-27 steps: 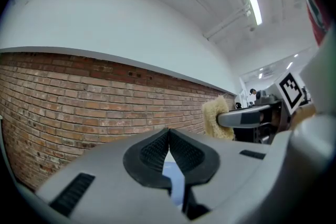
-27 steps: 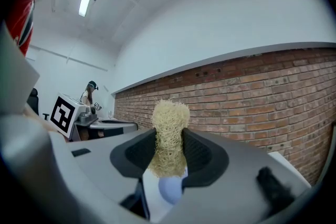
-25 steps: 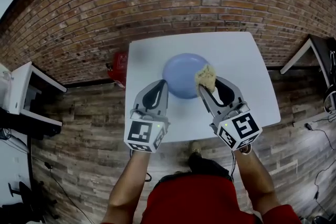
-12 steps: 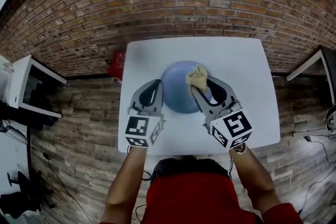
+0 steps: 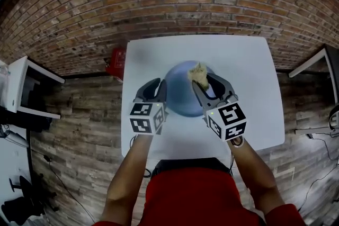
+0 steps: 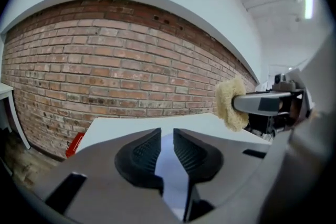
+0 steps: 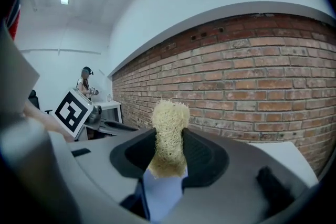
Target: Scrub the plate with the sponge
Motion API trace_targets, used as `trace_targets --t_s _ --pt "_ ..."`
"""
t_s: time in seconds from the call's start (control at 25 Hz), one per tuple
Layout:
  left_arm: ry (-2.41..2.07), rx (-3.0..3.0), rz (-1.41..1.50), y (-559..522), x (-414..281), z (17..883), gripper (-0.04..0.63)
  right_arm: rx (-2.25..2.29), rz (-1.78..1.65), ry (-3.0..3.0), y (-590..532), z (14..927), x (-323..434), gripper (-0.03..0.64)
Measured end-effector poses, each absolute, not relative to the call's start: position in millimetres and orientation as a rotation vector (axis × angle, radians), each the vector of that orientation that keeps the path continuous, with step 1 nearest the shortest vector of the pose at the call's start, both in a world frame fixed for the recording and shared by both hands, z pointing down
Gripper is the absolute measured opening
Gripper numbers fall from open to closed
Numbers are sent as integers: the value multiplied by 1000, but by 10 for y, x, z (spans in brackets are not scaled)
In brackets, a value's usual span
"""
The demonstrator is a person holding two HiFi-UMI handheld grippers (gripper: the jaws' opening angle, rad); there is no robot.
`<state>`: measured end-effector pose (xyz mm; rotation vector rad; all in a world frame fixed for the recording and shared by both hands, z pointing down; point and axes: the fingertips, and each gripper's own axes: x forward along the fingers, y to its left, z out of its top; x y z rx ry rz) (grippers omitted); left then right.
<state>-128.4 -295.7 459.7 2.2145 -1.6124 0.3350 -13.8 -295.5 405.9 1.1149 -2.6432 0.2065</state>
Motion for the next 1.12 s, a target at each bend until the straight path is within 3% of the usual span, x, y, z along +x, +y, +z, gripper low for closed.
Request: trace_targets --t_s 0.08,0.48,0.84,1.12 --pt "-1561 2182 377 -2987 -1281 4753 120 1124 237 -2603 -2997 4195 -167 153" --pt "-1404 1921 565 -3118 -1422 5497 192 1119 494 -2434 -3346 4816 -350 153" --pt "-1259 1808 614 -3154 -1393 5856 189 1004 544 -2292 -3621 5336 -652 153" --pt "-1219 1774 638 -3134 -1359 6008 109 969 560 -2176 -3734 5656 -827 153"
